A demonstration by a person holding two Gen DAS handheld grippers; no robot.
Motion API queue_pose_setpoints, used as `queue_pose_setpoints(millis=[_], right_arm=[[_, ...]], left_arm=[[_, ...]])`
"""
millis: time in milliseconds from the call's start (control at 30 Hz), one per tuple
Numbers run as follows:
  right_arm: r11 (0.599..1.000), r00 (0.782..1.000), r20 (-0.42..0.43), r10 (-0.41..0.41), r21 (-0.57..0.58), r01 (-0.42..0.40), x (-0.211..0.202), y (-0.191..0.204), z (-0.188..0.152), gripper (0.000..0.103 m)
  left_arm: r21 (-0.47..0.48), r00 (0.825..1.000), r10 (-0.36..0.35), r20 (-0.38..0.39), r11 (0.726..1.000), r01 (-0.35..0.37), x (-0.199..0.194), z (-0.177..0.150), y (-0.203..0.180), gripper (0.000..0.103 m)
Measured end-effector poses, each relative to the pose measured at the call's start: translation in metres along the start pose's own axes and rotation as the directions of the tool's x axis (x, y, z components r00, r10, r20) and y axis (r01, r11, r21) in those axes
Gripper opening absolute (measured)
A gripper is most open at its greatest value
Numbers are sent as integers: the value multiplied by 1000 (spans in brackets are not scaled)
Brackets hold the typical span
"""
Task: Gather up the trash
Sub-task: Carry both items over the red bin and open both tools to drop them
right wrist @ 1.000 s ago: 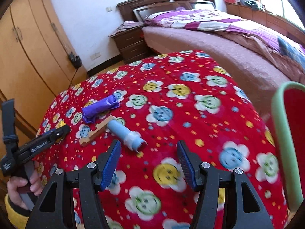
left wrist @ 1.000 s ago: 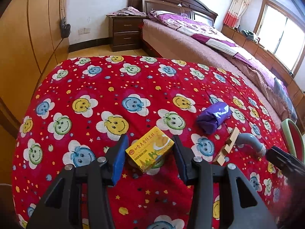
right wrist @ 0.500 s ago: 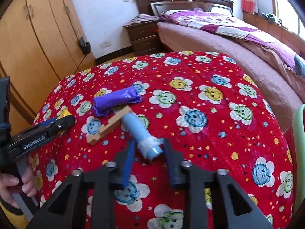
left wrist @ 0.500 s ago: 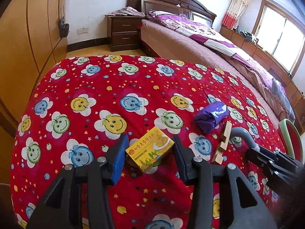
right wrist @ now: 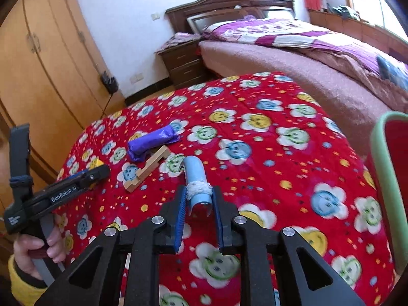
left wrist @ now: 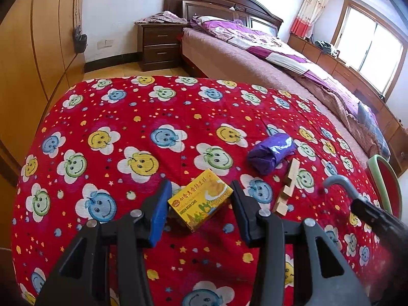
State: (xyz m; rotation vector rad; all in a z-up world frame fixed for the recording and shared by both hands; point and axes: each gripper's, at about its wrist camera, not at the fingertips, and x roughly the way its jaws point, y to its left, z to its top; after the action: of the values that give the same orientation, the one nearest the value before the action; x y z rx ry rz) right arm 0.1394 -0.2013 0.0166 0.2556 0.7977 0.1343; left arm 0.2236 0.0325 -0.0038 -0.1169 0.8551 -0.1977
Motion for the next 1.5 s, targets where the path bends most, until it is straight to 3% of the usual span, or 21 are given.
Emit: queue_pose_setpoints(millis=[400, 800, 1200, 1500], right_arm=[[994, 994, 97, -54, 99, 45, -55, -36, -15, 20], [976, 971, 199, -134, 194, 95, -117, -84, -31, 20], [932, 948, 227, -223, 334, 139, -151, -139, -46, 20], [891, 925, 216, -314, 404, 208, -166, -177, -59, 20]], left_arm=[[83, 1000, -21, 11, 996, 20, -10, -5, -30, 48], [165, 999, -50, 14, 985, 47, -32, -8, -80, 48], [242, 985, -170, -12, 956, 167, -51, -16, -155, 48], [310, 962, -265, -59, 912, 270, -58, -23, -224, 48]])
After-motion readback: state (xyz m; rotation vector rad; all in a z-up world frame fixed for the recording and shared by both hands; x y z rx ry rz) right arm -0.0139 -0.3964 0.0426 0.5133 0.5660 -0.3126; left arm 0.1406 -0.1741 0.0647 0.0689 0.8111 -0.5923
